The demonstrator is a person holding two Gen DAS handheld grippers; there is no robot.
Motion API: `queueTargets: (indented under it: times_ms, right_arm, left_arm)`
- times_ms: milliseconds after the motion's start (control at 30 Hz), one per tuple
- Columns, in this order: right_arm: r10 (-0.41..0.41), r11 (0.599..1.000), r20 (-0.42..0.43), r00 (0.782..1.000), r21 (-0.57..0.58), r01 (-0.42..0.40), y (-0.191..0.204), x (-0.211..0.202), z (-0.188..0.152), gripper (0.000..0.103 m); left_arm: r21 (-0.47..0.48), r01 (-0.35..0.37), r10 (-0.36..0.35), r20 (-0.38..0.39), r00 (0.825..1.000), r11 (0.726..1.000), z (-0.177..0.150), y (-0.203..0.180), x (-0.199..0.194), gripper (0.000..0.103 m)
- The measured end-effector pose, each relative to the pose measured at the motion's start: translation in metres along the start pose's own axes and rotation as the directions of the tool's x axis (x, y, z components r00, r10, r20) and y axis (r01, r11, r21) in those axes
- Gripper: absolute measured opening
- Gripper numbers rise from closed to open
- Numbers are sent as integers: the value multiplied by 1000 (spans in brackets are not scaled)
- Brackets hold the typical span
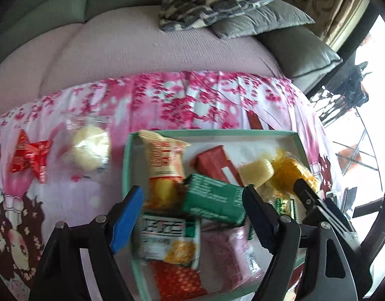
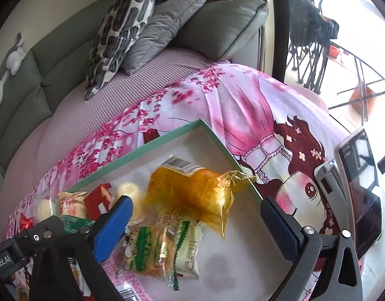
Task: Organize snacks
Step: 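Open both grippers to drop the green box and yellow bag in the tray, then move both grippers back toward the red candy pack and bun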
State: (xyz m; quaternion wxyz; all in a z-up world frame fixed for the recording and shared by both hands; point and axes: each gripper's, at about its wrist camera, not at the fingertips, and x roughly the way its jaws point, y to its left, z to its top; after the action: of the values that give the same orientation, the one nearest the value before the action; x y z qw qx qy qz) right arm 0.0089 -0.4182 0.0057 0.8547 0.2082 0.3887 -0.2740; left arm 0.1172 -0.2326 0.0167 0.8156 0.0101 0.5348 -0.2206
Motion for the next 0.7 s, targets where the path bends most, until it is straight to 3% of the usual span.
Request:
queueTargets:
  times_ms: [133, 300, 500, 700]
  right_arm:
    - [-6, 999, 20, 1000, -39, 7, 11, -11, -1, 103]
    - [-8, 997, 16, 1000, -76, 9, 27, -24, -4, 103]
    - [7, 996, -26, 1000, -92, -9, 46, -35, -14, 103]
    - [67, 986, -61, 996, -150, -75, 83, -44, -30, 103]
  left_arm:
    - [-30, -71, 72, 33, 997, 997, -6, 21, -11, 90]
    - [-70, -198, 201, 36, 979, 978, -17, 54, -17, 90]
    - [-110, -371, 372, -15, 928, 922, -37, 104, -17, 90]
    - [-151, -442, 442, -36, 896, 884, -51, 146, -28, 90]
